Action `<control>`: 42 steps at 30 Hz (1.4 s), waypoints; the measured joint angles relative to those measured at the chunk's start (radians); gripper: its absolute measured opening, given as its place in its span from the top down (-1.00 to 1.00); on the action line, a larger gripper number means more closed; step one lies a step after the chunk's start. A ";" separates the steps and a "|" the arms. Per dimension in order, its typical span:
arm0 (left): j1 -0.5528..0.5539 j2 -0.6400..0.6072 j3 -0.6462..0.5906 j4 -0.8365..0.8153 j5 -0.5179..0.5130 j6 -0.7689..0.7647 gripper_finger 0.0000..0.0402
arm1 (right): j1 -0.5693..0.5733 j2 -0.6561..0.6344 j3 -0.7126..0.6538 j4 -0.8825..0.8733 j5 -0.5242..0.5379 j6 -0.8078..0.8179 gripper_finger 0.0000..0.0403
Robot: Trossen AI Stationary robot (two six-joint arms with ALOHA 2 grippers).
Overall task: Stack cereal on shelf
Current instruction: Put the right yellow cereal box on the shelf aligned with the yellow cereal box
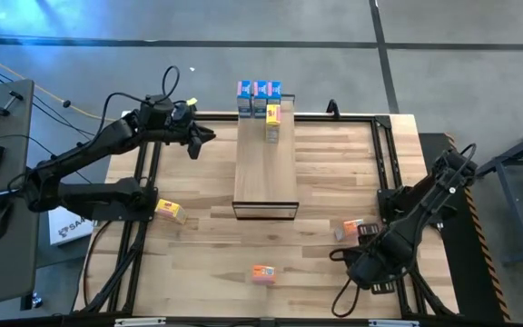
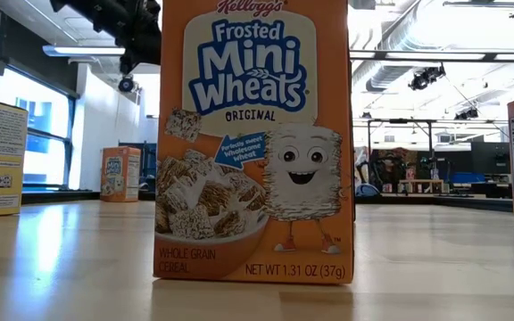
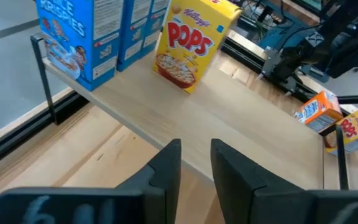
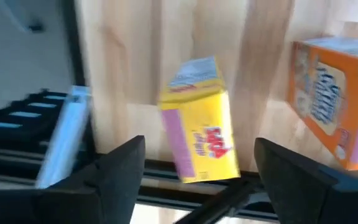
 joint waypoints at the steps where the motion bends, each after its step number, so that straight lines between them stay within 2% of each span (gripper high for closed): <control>1: -0.005 0.000 0.000 0.000 -0.004 0.000 0.59 | 0.005 0.000 -0.012 0.001 0.006 0.000 -0.41; 16: -0.022 0.000 0.000 -0.023 -0.048 0.000 0.57 | 0.045 0.000 -0.138 0.093 -0.012 0.019 -0.38; 26: -0.022 0.000 0.000 -0.024 -0.055 -0.009 0.57 | 0.042 0.000 -0.173 0.165 -0.033 0.089 -0.09; 35: -0.022 0.000 0.000 -0.023 -0.057 -0.009 0.57 | 0.032 0.000 -0.159 0.208 -0.077 0.191 0.12; 42: -0.022 0.000 0.000 -0.021 -0.060 -0.009 0.58 | -0.051 0.000 -0.009 0.173 -0.060 0.199 0.13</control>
